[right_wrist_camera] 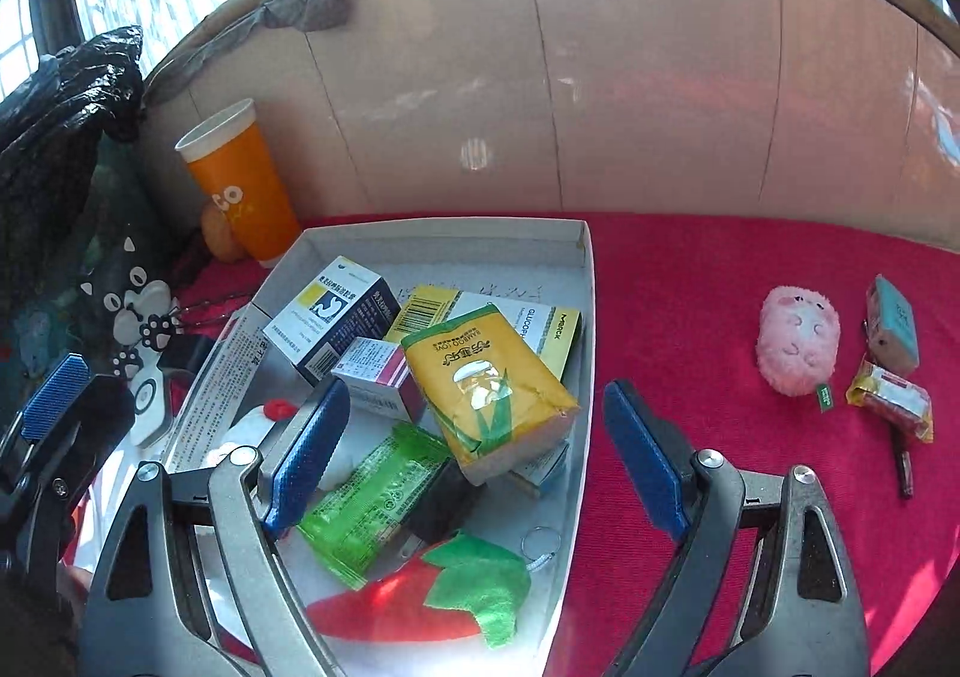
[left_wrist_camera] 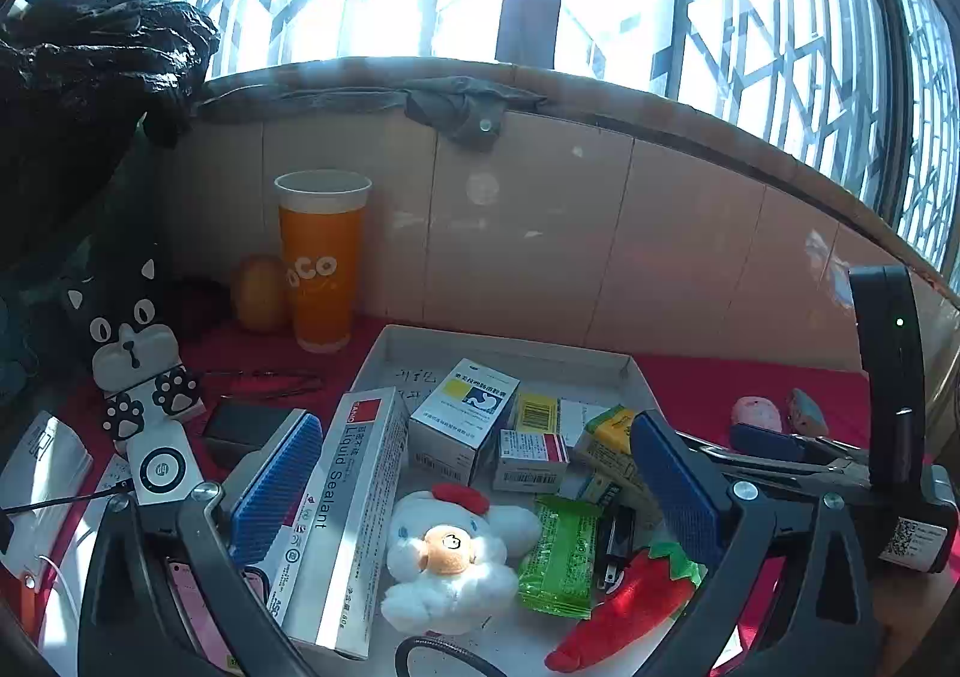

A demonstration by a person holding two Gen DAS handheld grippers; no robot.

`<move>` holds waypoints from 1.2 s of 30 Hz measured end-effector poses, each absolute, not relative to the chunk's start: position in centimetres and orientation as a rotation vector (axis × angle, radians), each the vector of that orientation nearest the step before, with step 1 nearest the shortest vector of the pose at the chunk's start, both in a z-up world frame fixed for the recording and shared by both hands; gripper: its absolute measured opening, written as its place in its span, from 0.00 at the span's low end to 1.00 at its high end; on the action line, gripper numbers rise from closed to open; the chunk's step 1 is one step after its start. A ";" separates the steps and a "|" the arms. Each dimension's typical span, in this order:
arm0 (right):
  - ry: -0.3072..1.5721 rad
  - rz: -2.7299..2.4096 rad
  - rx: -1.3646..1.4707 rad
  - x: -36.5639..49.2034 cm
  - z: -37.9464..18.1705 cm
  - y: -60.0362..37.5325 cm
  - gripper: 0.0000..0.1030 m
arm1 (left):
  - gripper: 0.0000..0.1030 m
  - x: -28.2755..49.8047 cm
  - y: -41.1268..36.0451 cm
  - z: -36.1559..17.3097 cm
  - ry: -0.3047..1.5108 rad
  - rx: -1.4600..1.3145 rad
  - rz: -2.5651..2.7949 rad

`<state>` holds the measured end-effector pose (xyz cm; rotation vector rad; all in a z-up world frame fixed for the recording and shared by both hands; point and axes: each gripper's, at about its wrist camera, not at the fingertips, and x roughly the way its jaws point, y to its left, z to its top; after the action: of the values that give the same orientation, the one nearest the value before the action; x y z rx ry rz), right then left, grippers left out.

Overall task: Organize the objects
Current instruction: 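Carry the white box and yellow tissue pack into the white tray and open both tools, then move both open tools back toward the pink plush and candy bar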

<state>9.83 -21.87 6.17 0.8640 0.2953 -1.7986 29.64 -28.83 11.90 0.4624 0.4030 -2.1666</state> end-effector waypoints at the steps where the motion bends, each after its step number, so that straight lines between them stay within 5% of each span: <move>1: 0.291 -1.805 0.864 9.6 6.3 -21.6 0.85 | 1.00 29.4 -28.6 12.0 0.397 0.465 -2.170; 22: 0.159 -1.926 0.884 3.1 7.2 -14.3 0.85 | 1.00 22.0 -22.0 13.1 0.272 0.587 -2.315; 36: 0.094 -2.080 0.963 -9.7 3.8 -3.8 0.85 | 1.00 12.0 -19.7 10.8 0.320 0.784 -2.487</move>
<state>-9.72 -3.81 3.82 0.9630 0.0941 -2.0801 12.04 -19.71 10.85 0.7837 0.3199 -2.4867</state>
